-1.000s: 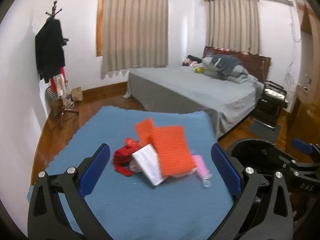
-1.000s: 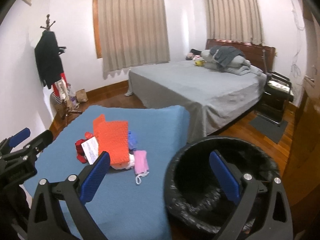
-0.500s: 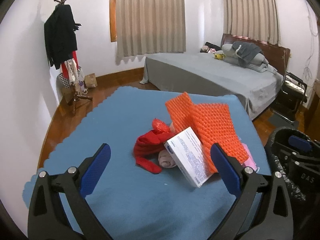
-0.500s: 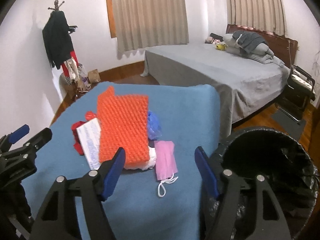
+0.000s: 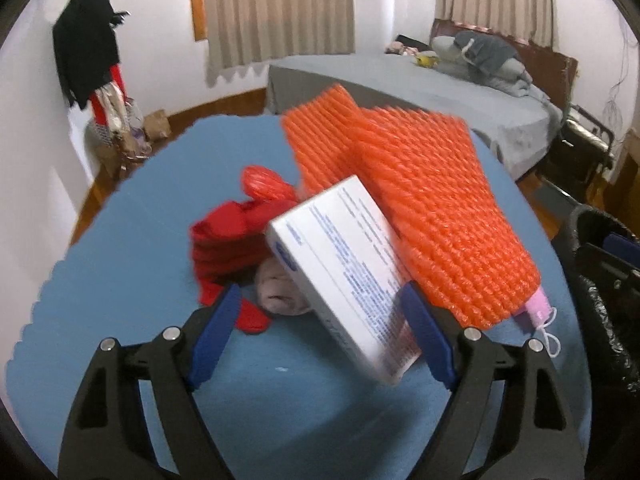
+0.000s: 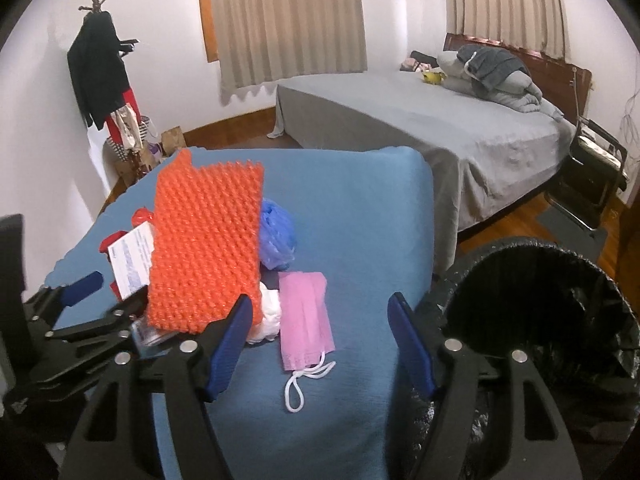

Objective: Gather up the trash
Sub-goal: 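Grasp the white printed card with the left tool while the right tool grasps an orange foam net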

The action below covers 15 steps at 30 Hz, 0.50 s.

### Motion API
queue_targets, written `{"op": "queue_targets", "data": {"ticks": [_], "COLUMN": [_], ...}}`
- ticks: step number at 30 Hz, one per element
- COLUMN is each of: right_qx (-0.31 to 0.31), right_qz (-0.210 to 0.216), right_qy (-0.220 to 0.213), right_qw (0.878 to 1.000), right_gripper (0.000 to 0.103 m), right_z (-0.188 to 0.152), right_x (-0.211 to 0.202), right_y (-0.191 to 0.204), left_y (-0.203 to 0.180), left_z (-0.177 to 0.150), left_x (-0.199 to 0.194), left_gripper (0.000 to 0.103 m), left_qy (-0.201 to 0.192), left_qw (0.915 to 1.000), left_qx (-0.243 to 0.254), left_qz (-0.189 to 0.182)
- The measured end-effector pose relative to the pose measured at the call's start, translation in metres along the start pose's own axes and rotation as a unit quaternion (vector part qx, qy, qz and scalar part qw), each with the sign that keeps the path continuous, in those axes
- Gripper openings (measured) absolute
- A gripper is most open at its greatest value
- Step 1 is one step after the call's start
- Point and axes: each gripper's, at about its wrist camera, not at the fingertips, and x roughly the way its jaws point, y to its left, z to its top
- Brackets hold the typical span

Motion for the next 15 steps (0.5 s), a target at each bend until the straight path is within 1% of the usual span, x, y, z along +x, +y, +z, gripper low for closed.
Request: {"op": "queue_targets", "data": {"ticks": [4, 6, 9, 12, 13, 14, 15], "right_qx": [-0.002, -0.003, -0.005, -0.004, -0.004, -0.004, -0.005], "right_qz": [0.002, 0.003, 0.003, 0.002, 0.002, 0.003, 0.003], "right_qy": [0.003, 0.004, 0.004, 0.006, 0.007, 0.007, 0.007], "right_qw": [1.000, 1.000, 1.000, 1.000, 1.000, 1.000, 1.000], "right_gripper": [0.071, 0.071, 0.071, 0.072, 0.072, 0.073, 0.073], "right_z": [-0.001, -0.001, -0.002, -0.003, -0.003, -0.003, -0.003], "right_x": [0.004, 0.006, 0.006, 0.006, 0.006, 0.006, 0.006], "right_y": [-0.001, -0.001, -0.001, 0.000, 0.001, 0.001, 0.001], "left_y": [-0.008, -0.011, -0.011, -0.007, -0.007, -0.008, -0.011], "left_z": [0.000, -0.001, -0.001, 0.002, 0.002, 0.002, 0.003], "left_x": [0.010, 0.014, 0.016, 0.017, 0.018, 0.018, 0.020], "left_gripper": [0.080, 0.075, 0.072, 0.067, 0.067, 0.070, 0.075], "left_qy": [0.009, 0.015, 0.011, 0.008, 0.008, 0.010, 0.014], "left_qw": [0.9995, 0.9986, 0.9977, 0.9965, 0.9962, 0.9963, 0.9969], "left_qx": [-0.003, -0.007, -0.016, -0.036, -0.041, -0.041, -0.039], "left_qz": [-0.029, -0.051, -0.064, -0.076, -0.077, -0.075, -0.067]}}
